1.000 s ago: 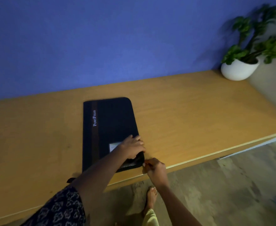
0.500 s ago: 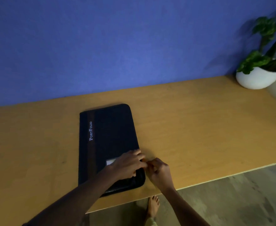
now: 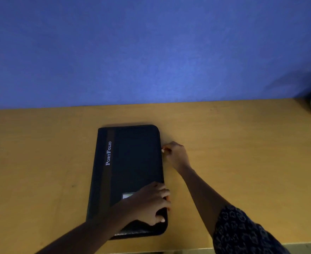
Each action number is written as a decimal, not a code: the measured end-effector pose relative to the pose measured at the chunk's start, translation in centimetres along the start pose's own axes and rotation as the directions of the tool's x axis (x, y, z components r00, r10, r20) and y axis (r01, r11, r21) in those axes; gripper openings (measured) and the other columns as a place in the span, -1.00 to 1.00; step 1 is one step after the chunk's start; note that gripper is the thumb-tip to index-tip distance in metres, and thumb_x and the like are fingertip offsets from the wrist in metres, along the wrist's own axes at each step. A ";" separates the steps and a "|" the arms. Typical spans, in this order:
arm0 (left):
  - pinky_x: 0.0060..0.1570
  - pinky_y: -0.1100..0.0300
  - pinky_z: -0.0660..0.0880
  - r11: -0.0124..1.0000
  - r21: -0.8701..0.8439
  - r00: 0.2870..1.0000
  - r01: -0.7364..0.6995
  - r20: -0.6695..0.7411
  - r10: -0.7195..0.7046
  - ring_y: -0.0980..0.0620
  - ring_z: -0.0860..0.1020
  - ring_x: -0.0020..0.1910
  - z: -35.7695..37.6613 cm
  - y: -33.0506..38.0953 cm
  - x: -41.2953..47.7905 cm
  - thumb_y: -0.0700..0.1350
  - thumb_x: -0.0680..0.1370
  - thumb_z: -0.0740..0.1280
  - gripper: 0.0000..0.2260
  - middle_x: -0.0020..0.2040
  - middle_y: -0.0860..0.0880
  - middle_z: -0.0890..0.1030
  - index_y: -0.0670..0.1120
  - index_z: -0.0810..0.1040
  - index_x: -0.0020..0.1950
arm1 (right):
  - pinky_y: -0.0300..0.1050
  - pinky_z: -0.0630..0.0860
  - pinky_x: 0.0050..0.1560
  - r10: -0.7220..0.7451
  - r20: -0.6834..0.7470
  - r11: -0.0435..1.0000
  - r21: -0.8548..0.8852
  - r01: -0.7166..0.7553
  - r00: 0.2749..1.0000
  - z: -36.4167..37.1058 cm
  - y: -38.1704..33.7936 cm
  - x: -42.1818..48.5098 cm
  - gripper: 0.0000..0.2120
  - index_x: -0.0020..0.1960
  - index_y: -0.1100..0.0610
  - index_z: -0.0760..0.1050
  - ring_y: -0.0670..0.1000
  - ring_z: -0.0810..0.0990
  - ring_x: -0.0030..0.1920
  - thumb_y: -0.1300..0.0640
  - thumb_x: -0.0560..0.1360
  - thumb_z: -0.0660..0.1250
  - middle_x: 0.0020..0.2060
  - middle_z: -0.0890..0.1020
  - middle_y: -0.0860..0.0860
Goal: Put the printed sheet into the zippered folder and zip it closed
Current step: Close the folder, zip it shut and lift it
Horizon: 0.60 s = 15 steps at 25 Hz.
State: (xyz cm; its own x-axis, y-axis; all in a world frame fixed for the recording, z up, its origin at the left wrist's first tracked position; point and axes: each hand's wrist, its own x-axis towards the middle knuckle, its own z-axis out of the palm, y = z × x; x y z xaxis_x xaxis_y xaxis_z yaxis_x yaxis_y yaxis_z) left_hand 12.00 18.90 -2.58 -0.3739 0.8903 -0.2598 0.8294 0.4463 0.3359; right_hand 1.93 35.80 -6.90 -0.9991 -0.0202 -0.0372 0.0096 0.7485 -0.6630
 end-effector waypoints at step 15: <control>0.40 -0.06 0.19 0.719 -0.358 0.563 0.596 -0.451 -0.692 -0.10 0.42 0.29 -5.0 -19.0 6.9 0.08 0.58 0.21 -0.67 0.21 -0.06 0.53 -0.07 0.54 0.25 | -0.16 0.56 -0.17 -0.079 0.008 0.996 -0.034 0.079 0.997 -0.4 0.8 0.9 -0.91 -0.08 0.14 0.61 0.03 0.63 -0.17 0.23 0.42 0.38 -0.14 0.65 0.04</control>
State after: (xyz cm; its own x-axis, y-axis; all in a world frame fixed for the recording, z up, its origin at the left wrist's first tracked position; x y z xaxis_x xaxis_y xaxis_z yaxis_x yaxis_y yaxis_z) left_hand -8.41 16.99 -6.27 -0.9720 0.2331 0.0299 0.2246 0.8835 0.4110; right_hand 0.99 36.70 -7.17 -0.9964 -0.0842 0.0091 -0.0706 0.7667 -0.6382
